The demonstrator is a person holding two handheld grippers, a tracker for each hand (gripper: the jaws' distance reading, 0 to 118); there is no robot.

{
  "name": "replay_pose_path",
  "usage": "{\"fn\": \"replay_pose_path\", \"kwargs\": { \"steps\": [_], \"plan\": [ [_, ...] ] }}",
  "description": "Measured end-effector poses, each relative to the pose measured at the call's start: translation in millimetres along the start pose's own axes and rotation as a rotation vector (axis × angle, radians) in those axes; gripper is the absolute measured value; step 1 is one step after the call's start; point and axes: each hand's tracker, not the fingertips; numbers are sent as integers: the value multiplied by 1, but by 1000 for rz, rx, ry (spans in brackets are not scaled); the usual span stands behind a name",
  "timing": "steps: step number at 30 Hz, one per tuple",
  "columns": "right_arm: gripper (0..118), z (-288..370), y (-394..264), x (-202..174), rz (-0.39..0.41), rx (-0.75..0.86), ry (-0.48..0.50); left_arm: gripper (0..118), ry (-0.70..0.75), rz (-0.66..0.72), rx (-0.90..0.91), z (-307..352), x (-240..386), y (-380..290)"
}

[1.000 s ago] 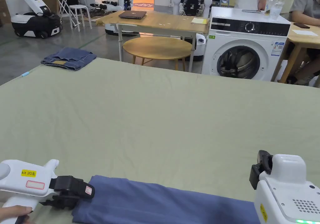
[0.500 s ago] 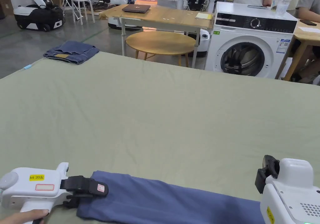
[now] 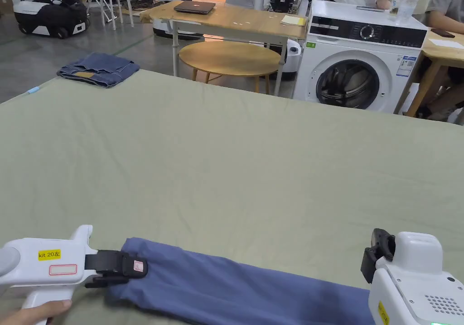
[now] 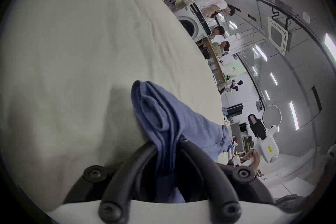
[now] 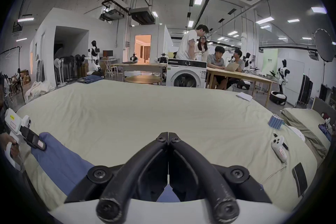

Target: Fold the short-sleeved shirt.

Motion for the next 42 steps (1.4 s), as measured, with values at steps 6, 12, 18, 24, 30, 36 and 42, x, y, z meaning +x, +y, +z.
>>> {"fn": "replay_pose_path", "kwargs": {
  "steps": [6, 12, 18, 24, 30, 36, 42],
  "plan": [
    [0, 2, 6, 7, -7, 11, -10, 3, 30, -117, 44, 26, 41, 22],
    [0, 2, 11, 14, -22, 23, -18, 3, 159, -207, 60, 62, 67, 44],
    [0, 3, 12, 17, -23, 27, -17, 3, 318, -226, 85, 100, 75, 52],
    [0, 3, 11, 19, -44, 23, -13, 3, 362, -271, 52, 84, 102, 34],
    [0, 7, 10, 21, -43, 20, -14, 3, 152, -305, -1, 50, 138, 20],
    [0, 10, 5, 31, -52, 11, -32, 3, 62, -334, -95, -12, 164, 3],
    [0, 13, 2, 41, -68, -3, -51, 3, 144, -328, -226, -96, 162, -11]
  ]
}}
